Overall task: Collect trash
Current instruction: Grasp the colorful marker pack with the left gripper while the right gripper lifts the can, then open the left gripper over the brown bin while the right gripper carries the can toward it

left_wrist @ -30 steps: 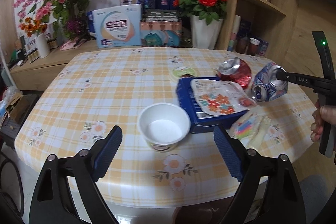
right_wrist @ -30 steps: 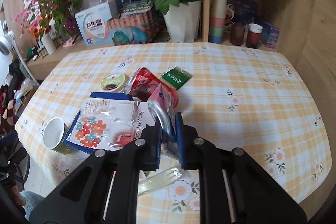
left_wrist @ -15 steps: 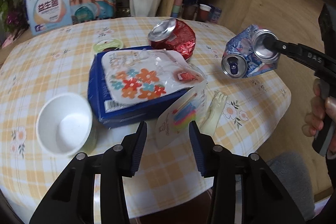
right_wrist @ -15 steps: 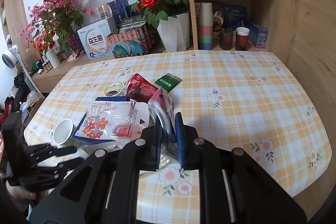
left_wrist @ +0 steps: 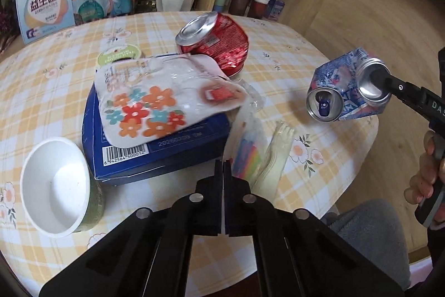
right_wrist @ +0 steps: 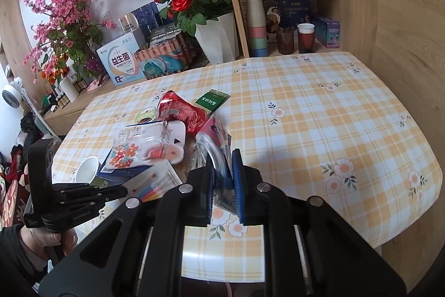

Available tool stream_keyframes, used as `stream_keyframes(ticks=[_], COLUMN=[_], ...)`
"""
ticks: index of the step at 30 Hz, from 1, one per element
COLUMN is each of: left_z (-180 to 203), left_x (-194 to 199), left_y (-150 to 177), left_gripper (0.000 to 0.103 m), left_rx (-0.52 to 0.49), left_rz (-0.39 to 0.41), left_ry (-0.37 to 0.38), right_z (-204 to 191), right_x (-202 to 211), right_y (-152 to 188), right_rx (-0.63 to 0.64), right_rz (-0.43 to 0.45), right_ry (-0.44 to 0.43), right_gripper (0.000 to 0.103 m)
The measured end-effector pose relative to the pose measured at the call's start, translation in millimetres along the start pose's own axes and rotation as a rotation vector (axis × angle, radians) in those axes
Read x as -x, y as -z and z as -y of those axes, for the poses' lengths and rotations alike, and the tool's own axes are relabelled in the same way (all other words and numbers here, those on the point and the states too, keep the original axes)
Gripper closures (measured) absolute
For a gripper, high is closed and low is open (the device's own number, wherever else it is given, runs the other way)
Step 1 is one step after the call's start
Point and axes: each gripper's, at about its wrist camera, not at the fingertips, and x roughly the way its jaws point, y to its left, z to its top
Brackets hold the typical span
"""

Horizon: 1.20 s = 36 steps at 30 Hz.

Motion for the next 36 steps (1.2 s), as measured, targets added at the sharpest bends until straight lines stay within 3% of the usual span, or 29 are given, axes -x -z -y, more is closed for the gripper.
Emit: stream_keyframes(ticks=[9,17,24,29,30,31,32,36], left_z=[25.9,48.4,72.9,87.6,90.0,92.3,93.3,88.6], left_x=[64.9,127.8,140.5,129.0,127.9,129.3,132.0,160.5], left_y=[1.8,43.4,98.8,117.4,119.7,121.8,122.7,119.7], left_gripper=[0.102,0.102,0.102,0.101,0.098,0.081,0.058,0.032], left_rx=[-0.058,-0.046,-0.019,-0.013,-0.013,-0.016,-0.014,0.015], left_rz=[0.085,0.096,0.041,0.016,0.024,0.039,0.051,0.154], left_ry=[0.015,0.045,0.073,0.081,0.071,0.058,0.048,-0.031], right_z=[-6.9,-24.3,-42.9,-58.0,-60.2,-63.2,-64.8,-69.9], right_x=[22.6,61.2,94.1,110.3,113.6,119.0,122.9,134.1], right_y=[3.4,12.4,29.8,44.3,46.6,49.4,51.1,56.5], right_rx=[-0.018,-0.008,0.019,0.048,0.055,0.063,0.068,0.091], right_rz=[0.032,0.061,0.077,0.072,0.07,0.07,0.071,0.064], right_ry=[-0.038,-0.073,-0.099,-0.118,-0.12,-0.123,-0.125,-0.13], right_gripper=[0.087,0.087,0.087,0.087,0.087,0.087,0.087,0.087])
